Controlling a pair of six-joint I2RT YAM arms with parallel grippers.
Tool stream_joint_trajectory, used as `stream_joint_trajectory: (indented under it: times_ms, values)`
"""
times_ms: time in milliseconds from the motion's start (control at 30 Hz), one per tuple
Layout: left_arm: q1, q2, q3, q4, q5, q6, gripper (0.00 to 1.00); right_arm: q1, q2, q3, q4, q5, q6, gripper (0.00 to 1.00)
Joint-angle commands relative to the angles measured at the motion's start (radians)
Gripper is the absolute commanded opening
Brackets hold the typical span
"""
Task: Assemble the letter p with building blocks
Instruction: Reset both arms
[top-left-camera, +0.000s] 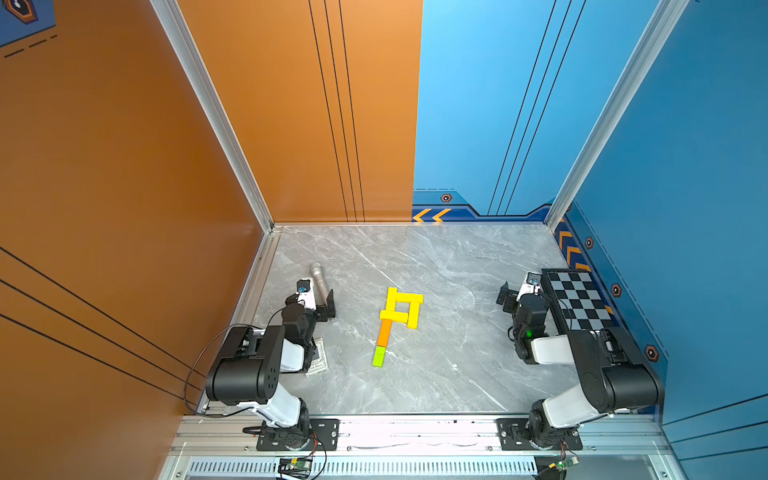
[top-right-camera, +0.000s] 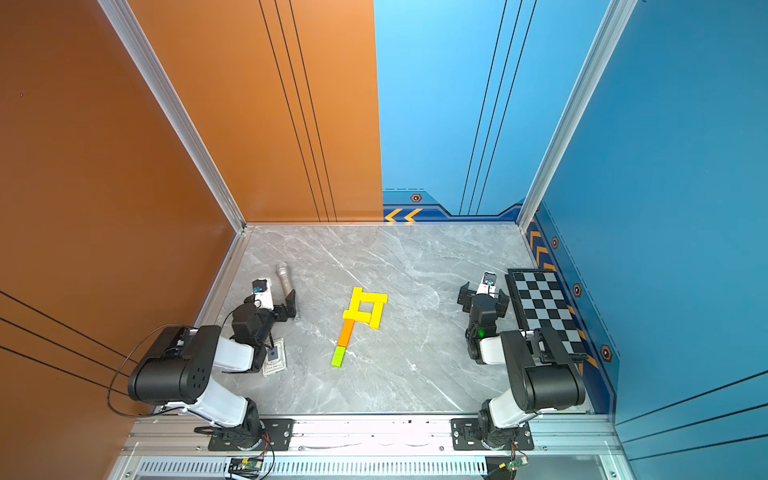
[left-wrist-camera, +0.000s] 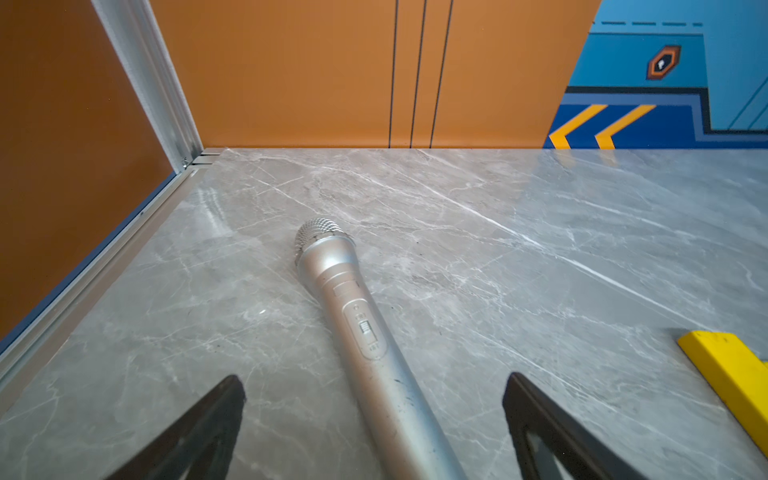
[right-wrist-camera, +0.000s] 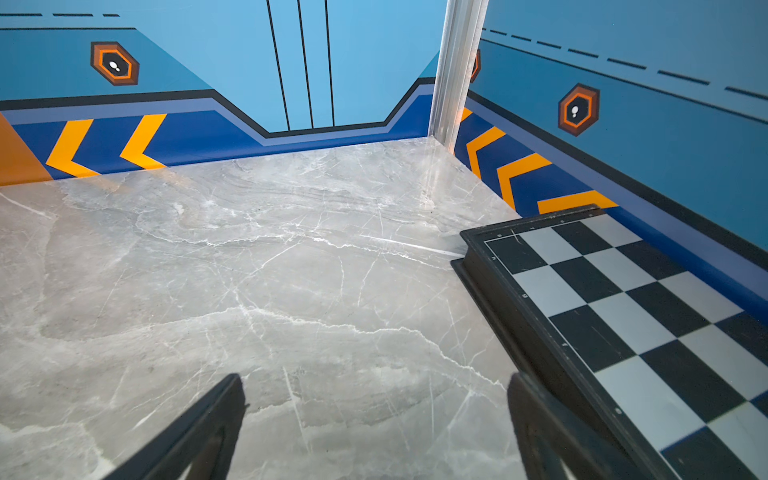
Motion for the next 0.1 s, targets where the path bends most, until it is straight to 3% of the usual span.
stream_joint_trajectory:
  times_ms: [0, 67]
  values:
    - [-0.050, -0.020, 0.062, -0.126, -0.100, 0.068, 0.99, -0.003, 0.011, 0.015, -0.023, 0.008, -0.008, 1.00]
    - [-0.059, -0.015, 0.072, -0.135, -0.164, 0.053, 0.99, -0.004, 0.012, 0.016, -0.024, 0.008, -0.006, 1.00]
